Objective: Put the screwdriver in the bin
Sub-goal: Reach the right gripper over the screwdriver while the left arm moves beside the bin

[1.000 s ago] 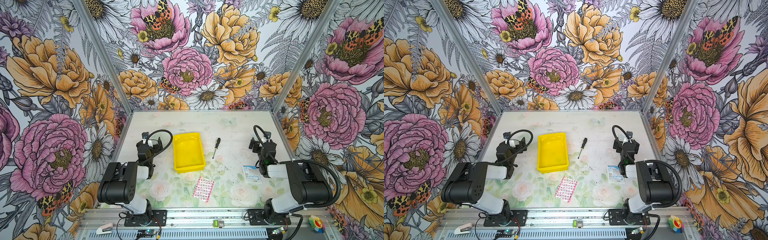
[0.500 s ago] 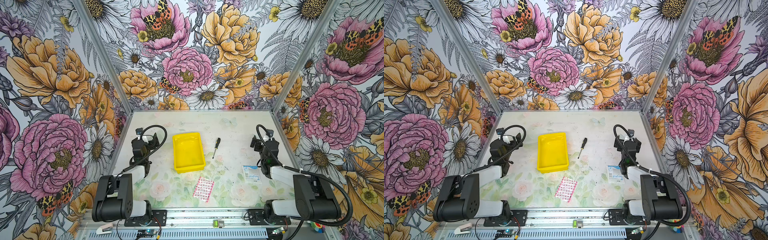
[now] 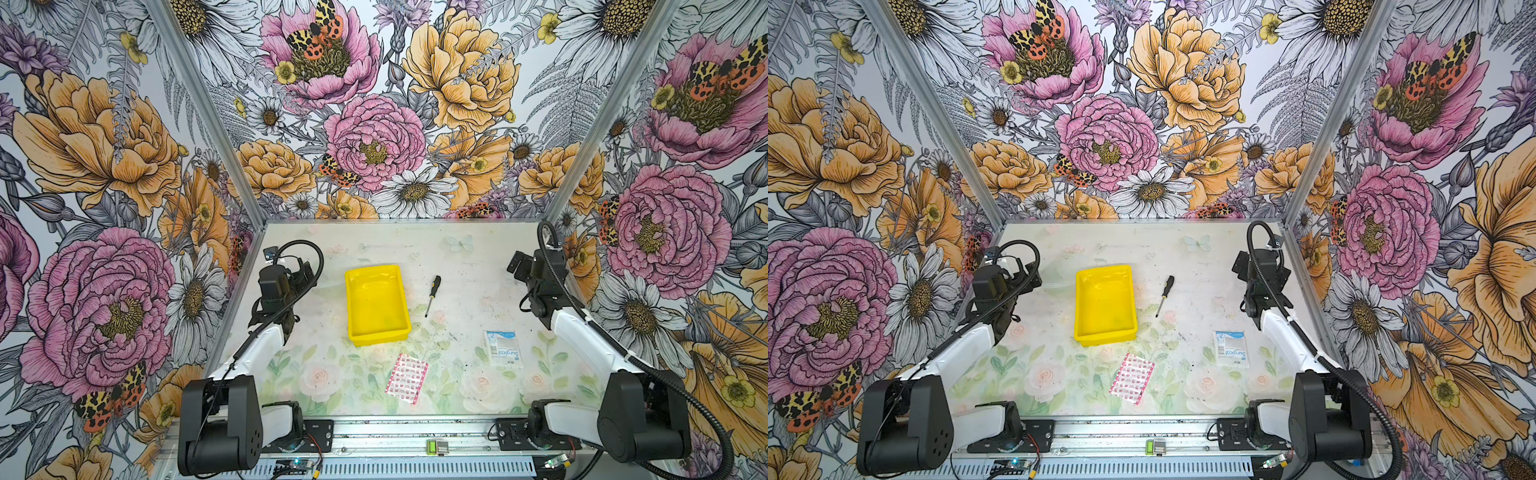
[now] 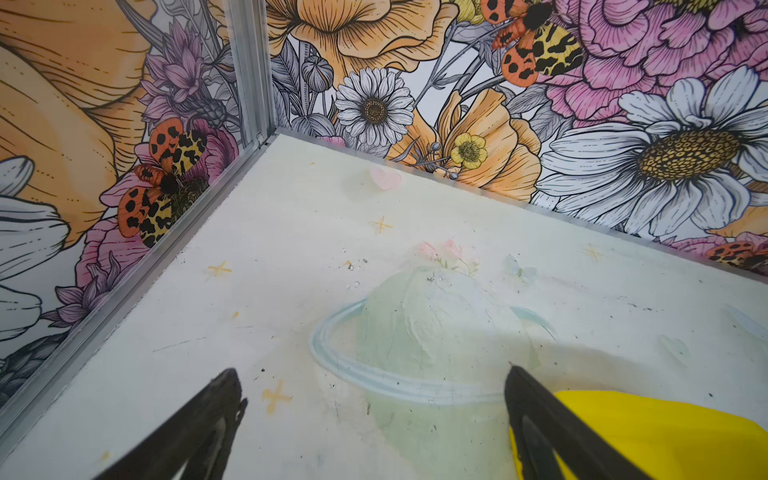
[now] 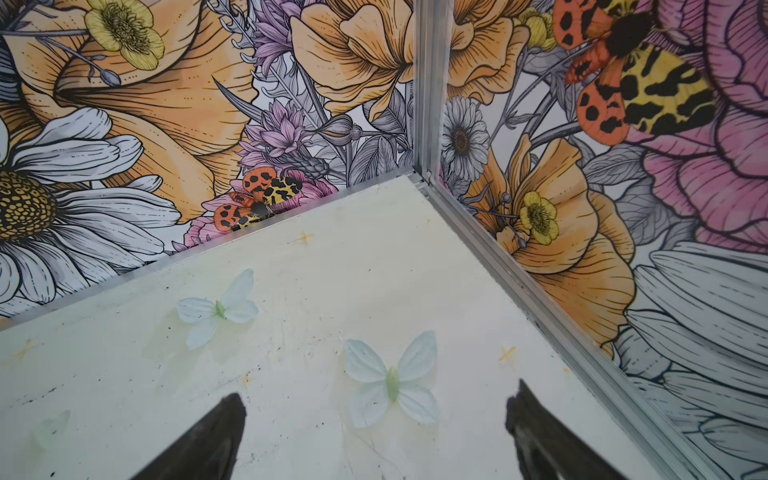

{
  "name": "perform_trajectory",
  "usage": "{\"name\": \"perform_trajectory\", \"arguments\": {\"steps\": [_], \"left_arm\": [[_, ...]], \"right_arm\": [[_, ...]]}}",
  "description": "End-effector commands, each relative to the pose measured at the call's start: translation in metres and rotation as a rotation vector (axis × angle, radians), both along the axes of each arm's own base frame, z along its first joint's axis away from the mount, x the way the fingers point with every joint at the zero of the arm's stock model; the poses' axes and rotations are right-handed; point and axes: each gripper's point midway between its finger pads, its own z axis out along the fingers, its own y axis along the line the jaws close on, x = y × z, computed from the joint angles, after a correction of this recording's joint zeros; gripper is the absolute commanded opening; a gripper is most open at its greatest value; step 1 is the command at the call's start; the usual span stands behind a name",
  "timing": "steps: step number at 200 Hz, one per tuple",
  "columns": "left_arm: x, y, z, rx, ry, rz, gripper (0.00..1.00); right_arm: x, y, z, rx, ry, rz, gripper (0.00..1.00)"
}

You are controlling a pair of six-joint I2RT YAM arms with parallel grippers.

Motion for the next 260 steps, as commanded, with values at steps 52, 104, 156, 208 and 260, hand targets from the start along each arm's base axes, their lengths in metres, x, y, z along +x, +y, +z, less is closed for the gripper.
{"name": "perform_trajectory", "arguments": {"steps": [52,104,156,208,260], "left_arm": [[-0.016,-0.035,0.007,-0.161,0.105,-0.102,0.99],[-0.015,-0.087,0.033,-0.231,0.111,-0.349,0.98],[-0.027,-0.157,0.054,-0.224,0.097,-0.583,0.99],[-0.047,-0.219,0.054,-0.193,0.118,-0.765,0.99],[-0.069,-0.265,0.046,-0.126,0.131,-0.898,0.99]], "right_arm": [[0.025,0.061,-0.034,0.312,0.233,0.127,0.99],[0.053,0.104,-0.053,0.388,0.338,0.188,1.0],[0.062,0.146,-0.083,0.433,0.442,0.214,0.99],[0.048,0.185,-0.111,0.442,0.542,0.239,0.95],[0.046,0.215,-0.124,0.427,0.583,0.279,0.9]]}}
